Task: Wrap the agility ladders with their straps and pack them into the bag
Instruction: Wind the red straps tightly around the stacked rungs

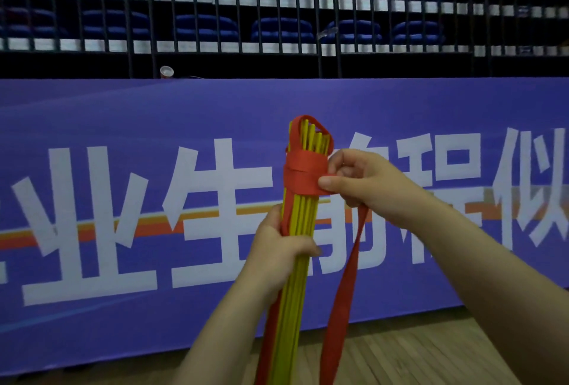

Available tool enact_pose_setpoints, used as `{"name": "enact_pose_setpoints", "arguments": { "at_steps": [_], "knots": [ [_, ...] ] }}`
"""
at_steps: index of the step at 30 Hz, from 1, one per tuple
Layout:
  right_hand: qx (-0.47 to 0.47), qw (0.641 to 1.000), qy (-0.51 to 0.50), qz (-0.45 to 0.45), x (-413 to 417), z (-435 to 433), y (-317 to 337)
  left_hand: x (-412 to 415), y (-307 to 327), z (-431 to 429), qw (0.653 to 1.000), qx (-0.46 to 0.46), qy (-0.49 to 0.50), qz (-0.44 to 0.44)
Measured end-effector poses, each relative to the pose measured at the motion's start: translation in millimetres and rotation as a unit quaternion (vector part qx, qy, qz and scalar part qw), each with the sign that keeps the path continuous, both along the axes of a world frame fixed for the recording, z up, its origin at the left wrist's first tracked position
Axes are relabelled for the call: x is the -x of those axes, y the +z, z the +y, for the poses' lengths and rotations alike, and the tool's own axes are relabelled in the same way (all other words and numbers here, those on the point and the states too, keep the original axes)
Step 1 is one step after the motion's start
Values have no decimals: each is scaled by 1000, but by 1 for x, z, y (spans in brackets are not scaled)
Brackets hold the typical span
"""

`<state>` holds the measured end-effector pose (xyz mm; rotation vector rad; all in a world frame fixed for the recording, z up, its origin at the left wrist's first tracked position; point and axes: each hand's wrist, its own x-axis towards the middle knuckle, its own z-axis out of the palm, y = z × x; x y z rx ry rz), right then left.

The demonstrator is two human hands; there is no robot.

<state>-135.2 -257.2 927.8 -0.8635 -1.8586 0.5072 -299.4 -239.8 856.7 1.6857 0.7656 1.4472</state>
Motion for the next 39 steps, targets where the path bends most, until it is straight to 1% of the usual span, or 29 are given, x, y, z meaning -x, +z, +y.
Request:
{"name": "enact_pose_setpoints", "arguments": {
  "at_steps": [2, 3, 4, 6, 7, 8, 9, 11, 12, 13, 14, 15, 16, 17, 18, 20, 22, 23, 25, 26, 28, 30, 31, 33, 34, 35, 37, 38, 39],
  "knots": [
    [4, 1000, 6, 24, 5, 5, -5, 9, 3, 0, 993, 24, -110, -28],
    [6, 1000, 16, 20, 8, 7, -8, 12, 4, 2, 980, 31, -191, -47],
    [7, 999, 36, 11, 11, 9, -11, 15, 4, 3, 956, 33, -285, -60],
    [12, 994, 110, 18, 19, 11, -15, 15, 6, 4, 885, 40, -461, -55],
    [21, 988, 147, 38, 21, 12, -15, 13, 6, 4, 850, 44, -523, -43],
    [34, 982, 177, 58, 24, 12, -13, 10, 6, 4, 828, 47, -558, -28],
    [45, 977, 196, 69, 25, 12, -12, 7, 7, 4, 815, 56, -576, -16],
    [49, 974, 207, 79, 28, 8, -10, 7, 9, 8, 805, 94, -585, -8],
    [47, 974, 202, 89, 29, 5, -9, 9, 10, 10, 809, 114, -576, -9],
    [43, 976, 189, 102, 30, 2, -9, 13, 10, 11, 828, 125, -546, -12],
    [39, 979, 165, 116, 30, 0, -8, 18, 10, 10, 863, 124, -489, -20],
    [29, 983, 130, 127, 30, -1, -7, 24, 9, 8, 908, 113, -402, -26],
    [11, 989, 74, 128, 31, -2, -7, 25, 6, 5, 954, 94, -283, -32],
    [-12, 993, 9, 118, 32, 1, -7, 23, 2, 0, 986, 68, -153, -19],
    [-30, 992, -57, 105, 35, 4, -8, 17, -3, -8, 998, 44, -45, 2],
    [-60, 984, -153, 69, 43, 7, -11, -8, -12, -21, 994, -19, 95, 52],
    [-92, 978, -185, 8, 52, 5, -13, -27, -24, -19, 983, -52, 173, 44],
    [-96, 979, -179, -25, 52, 3, -13, -30, -27, -15, 981, -53, 184, 25],
    [-86, 987, -114, -69, 42, -3, -11, -28, -28, -7, 984, -47, 172, -13],
    [-68, 993, -70, -71, 34, -6, -11, -24, -28, -5, 986, -47, 158, -29],
    [-34, 999, -21, -36, 15, -7, -11, -16, -25, -4, 989, -37, 132, -56],
    [-25, 1000, 1, 14, 3, -3, -13, -8, -18, -7, 994, -6, 91, -67],
    [-24, 999, 12, 36, 2, 1, -15, -6, -16, -7, 996, 7, 54, -65],
    [-18, 997, 28, 72, 4, 7, -18, 1, -12, -7, 995, 25, -79, -62],
    [-8, 996, 35, 81, 7, 9, -19, 3, -12, -6, 982, 32, -171, -75],
    [5, 995, 51, 83, 11, 10, -20, 5, -13, -6, 956, 37, -275, -92],
    [41, 988, 132, 76, 17, 9, -24, 5, -13, -7, 883, 48, -456, -99],
    [58, 980, 178, 72, 21, 5, -24, 4, -13, -7, 854, 50, -512, -83],
    [66, 975, 201, 63, 24, 2, -22, 2, -12, -7, 835, 45, -545, -58]
  ]
}}
